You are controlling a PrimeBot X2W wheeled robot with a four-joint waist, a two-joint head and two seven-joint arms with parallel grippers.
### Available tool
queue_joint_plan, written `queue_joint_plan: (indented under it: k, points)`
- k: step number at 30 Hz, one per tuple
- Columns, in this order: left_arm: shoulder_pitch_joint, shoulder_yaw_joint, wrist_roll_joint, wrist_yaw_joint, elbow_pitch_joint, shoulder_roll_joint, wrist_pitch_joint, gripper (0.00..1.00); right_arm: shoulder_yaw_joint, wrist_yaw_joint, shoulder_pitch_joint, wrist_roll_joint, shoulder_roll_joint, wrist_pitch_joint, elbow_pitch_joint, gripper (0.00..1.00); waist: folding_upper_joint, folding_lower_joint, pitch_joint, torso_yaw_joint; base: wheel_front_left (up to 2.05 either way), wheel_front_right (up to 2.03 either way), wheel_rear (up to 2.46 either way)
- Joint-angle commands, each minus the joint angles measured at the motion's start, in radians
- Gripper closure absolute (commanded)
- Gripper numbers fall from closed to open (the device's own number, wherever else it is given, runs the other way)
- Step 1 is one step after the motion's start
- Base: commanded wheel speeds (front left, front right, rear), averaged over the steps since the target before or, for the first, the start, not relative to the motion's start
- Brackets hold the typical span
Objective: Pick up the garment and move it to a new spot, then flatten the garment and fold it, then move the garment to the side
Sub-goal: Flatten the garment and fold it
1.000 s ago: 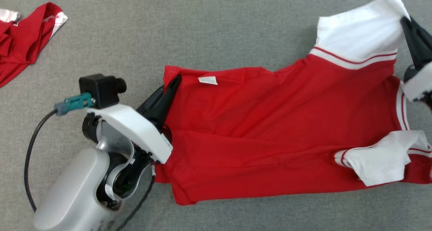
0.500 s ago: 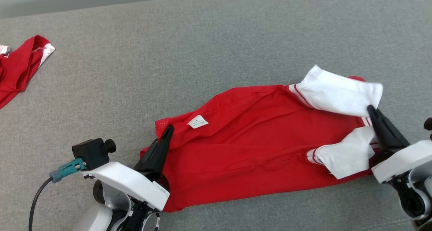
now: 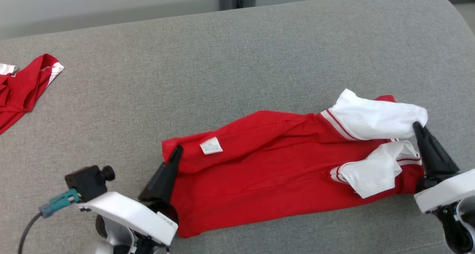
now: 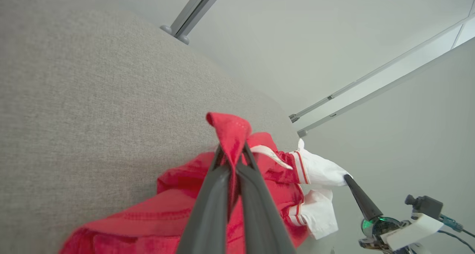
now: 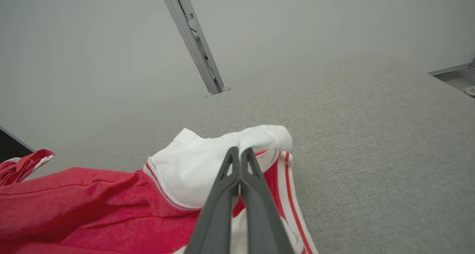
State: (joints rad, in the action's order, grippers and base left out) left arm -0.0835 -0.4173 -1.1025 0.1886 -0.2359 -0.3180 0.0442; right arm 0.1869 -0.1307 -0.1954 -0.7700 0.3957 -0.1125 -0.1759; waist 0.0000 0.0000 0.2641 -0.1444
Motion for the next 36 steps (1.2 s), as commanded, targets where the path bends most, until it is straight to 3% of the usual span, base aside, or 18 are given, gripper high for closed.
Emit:
queue_joint_plan:
  k: [1,8,15,19,32,34,35,36]
  points:
    - [0.015,-0.006,-0.01,0.005,0.0,0.002,0.007,1.0,-0.009,0.0,0.028,0.007,-0.012,0.017,0.014,1.0,0.0,0.0,0.0,-0.001,0.0,0.0,0.0]
    - [0.032,-0.048,0.004,-0.004,0.079,0.019,0.009,1.0,-0.028,0.0,0.061,0.068,-0.058,0.071,-0.011,1.0,0.0,0.0,0.01,-0.012,0.0,0.0,0.0]
    - [0.041,-0.004,-0.016,-0.001,0.084,0.018,-0.022,1.0,-0.096,0.0,0.072,0.084,-0.085,0.055,0.016,1.0,0.0,0.0,0.003,-0.012,0.0,0.0,0.0]
    - [0.054,-0.003,-0.023,-0.001,0.096,0.005,-0.012,1.0,-0.113,0.0,0.101,0.077,-0.096,0.098,0.027,1.0,0.0,0.0,0.001,-0.014,0.0,0.0,0.0]
    - [0.084,-0.08,0.032,0.005,0.194,-0.015,0.018,1.0,-0.113,0.0,0.051,0.181,-0.1,0.163,-0.123,1.0,0.0,0.0,0.018,-0.019,0.0,0.0,0.0]
    - [0.082,-0.084,0.037,0.006,0.202,-0.017,0.015,0.95,-0.109,0.0,0.043,0.19,-0.094,0.168,-0.137,1.0,0.0,0.0,0.018,-0.017,0.0,0.0,0.0]
    - [0.082,-0.086,0.039,0.005,0.209,-0.015,0.011,0.6,-0.104,0.0,0.037,0.194,-0.092,0.173,-0.15,0.93,0.0,0.0,0.017,-0.015,0.0,0.0,0.0]
    - [0.082,-0.087,0.043,0.004,0.216,-0.015,0.009,0.22,-0.097,0.0,0.031,0.203,-0.086,0.173,-0.156,0.64,0.0,0.0,0.017,-0.013,0.0,0.0,0.0]
